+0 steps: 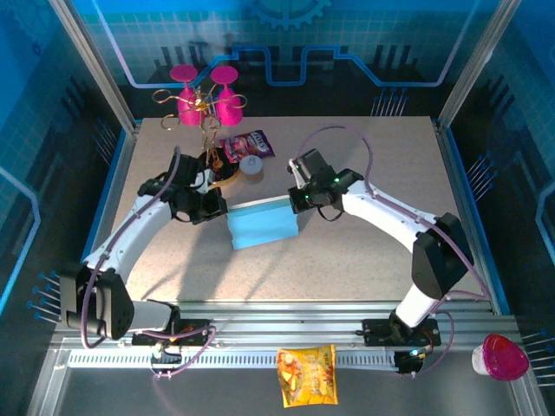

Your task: Fold the paper box

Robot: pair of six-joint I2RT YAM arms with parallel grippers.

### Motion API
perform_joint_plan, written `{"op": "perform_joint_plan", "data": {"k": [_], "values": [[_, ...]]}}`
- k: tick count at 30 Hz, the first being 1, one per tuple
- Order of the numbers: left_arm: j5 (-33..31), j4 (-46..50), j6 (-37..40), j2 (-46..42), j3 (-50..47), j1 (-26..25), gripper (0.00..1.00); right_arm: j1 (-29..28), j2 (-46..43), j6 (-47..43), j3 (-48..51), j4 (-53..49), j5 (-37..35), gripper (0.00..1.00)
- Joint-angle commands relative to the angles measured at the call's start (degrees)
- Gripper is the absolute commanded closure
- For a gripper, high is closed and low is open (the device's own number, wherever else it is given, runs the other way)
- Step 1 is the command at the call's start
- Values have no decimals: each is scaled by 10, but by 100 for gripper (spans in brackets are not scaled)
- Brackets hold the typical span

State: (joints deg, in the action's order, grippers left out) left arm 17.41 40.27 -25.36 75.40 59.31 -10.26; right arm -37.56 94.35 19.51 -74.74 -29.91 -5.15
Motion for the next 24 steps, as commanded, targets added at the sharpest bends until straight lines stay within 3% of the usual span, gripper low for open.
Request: {"op": "perform_joint_plan", "data": {"k": [1,24], "values": [[4,-72,15,-37,-33,-12,100,-12,-30,3,33,72,11,100],[-77,-123,25,-144,-143,-72,100,-39,-91,-29,144,121,-16,100]]}}
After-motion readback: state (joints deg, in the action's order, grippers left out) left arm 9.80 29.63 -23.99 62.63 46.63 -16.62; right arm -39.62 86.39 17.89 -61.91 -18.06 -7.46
